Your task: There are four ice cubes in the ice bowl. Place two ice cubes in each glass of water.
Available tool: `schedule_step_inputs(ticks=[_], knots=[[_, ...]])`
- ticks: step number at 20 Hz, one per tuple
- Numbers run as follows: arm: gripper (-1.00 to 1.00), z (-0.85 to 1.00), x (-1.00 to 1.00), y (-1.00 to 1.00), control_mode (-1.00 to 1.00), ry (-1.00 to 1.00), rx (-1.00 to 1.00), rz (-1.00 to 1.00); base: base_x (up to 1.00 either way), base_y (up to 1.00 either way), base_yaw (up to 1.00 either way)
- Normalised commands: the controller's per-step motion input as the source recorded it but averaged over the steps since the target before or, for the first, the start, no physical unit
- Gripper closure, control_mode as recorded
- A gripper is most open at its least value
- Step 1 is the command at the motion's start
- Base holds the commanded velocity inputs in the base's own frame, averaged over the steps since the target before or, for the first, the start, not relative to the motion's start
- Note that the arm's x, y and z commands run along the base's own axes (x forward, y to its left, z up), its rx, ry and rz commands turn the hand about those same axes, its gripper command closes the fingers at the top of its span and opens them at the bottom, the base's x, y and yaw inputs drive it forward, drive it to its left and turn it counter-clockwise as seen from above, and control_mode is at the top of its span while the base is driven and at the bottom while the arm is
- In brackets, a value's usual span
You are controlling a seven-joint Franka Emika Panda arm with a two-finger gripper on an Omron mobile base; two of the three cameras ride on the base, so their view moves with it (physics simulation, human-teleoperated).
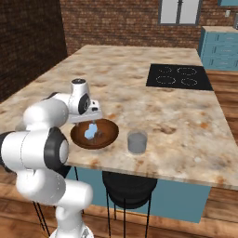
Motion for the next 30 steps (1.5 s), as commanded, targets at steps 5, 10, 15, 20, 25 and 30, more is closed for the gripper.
schedule_step_inputs(ticks=[5, 10, 15, 20, 25, 30], knots=[[-1.00, -0.25, 0.26, 0.02, -1.00, 0.05, 0.00, -0.05, 0.00, 0.00, 0.00], [-1.00, -0.15, 0.12, 0.03, -1.00, 0.04, 0.00, 0.00, 0.00, 0.00, 0.00], [-1.00, -0.14, 0.00, 0.07, -1.00, 0.03, 0.00, 0.00, 0.00, 0.00, 0.00], [-1.00, -0.17, 0.21, 0.03, -1.00, 0.01, 0.00, 0.00, 0.00, 0.00, 0.00], [-1.00, -0.13, 0.55, 0.00, -1.00, 0.00, 0.00, -0.02, 0.00, 0.00, 0.00], [-1.00, -0.19, 0.33, 0.00, -1.00, 0.03, 0.00, -0.03, 0.00, 0.00, 0.00]])
